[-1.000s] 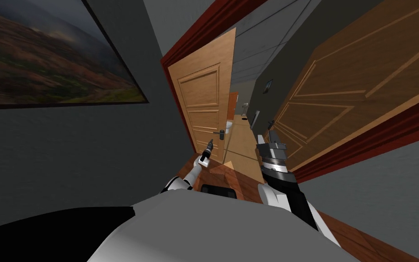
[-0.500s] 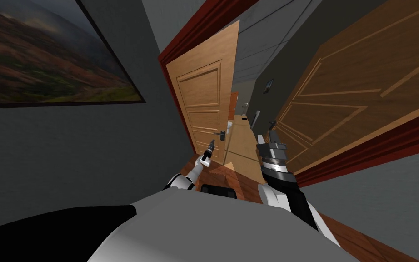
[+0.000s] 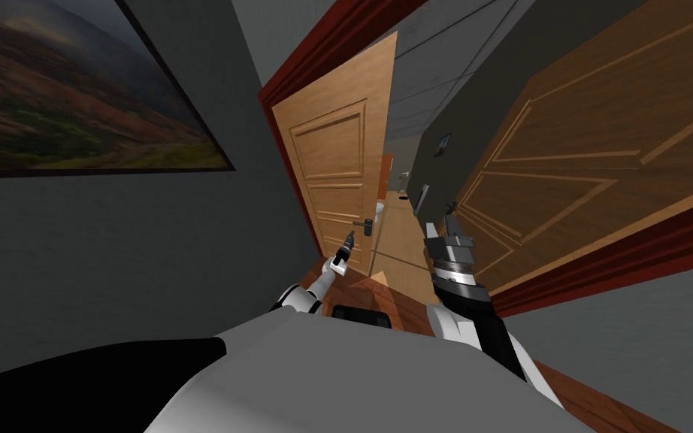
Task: Push the door open
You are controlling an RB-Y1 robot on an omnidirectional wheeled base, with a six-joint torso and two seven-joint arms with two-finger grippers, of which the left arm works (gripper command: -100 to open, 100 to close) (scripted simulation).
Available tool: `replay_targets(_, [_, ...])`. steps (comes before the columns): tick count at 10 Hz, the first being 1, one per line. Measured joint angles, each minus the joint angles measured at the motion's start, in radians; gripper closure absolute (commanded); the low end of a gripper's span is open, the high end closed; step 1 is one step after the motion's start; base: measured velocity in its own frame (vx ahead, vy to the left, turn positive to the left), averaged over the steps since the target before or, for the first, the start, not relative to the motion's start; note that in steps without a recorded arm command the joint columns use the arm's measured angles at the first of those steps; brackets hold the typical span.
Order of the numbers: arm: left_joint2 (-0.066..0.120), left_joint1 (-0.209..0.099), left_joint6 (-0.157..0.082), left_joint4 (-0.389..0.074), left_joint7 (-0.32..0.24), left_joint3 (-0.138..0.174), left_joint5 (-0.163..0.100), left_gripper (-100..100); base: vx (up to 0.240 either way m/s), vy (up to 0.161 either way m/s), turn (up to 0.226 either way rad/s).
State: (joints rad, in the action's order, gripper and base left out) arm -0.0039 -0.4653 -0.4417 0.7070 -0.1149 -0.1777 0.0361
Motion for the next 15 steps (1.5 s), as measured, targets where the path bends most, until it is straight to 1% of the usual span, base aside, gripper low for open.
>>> replay_targets(2, [0.019,-0.005,-0.005,-0.009,-0.001,0.004,-0.002,-100,0.195,-0.071,-0.02])
replay_targets(4, [0.029,-0.002,0.0,-0.001,0.0,0.006,-0.002,-100,0.197,-0.064,-0.024])
replay_targets(5, [0.03,-0.004,-0.002,-0.006,0.001,0.009,-0.003,-100,0.195,-0.089,-0.025])
replay_targets(7, [0.025,-0.006,-0.004,-0.01,0.002,0.014,-0.004,-100,0.199,-0.087,-0.023])
replay_targets(9, [0.009,-0.005,-0.003,-0.008,0.004,0.018,-0.005,-100,0.191,-0.053,-0.02])
replay_targets(10, [-0.003,-0.007,-0.004,-0.013,0.005,0.02,-0.006,-100,0.093,-0.023,-0.001])
replay_targets(11, [-0.004,-0.008,-0.005,-0.013,0.005,0.02,-0.006,100,-0.014,0.003,0.01])
replay_targets(15, [-0.003,-0.007,-0.004,-0.013,0.004,0.02,-0.006,100,-0.021,0.006,-0.004])
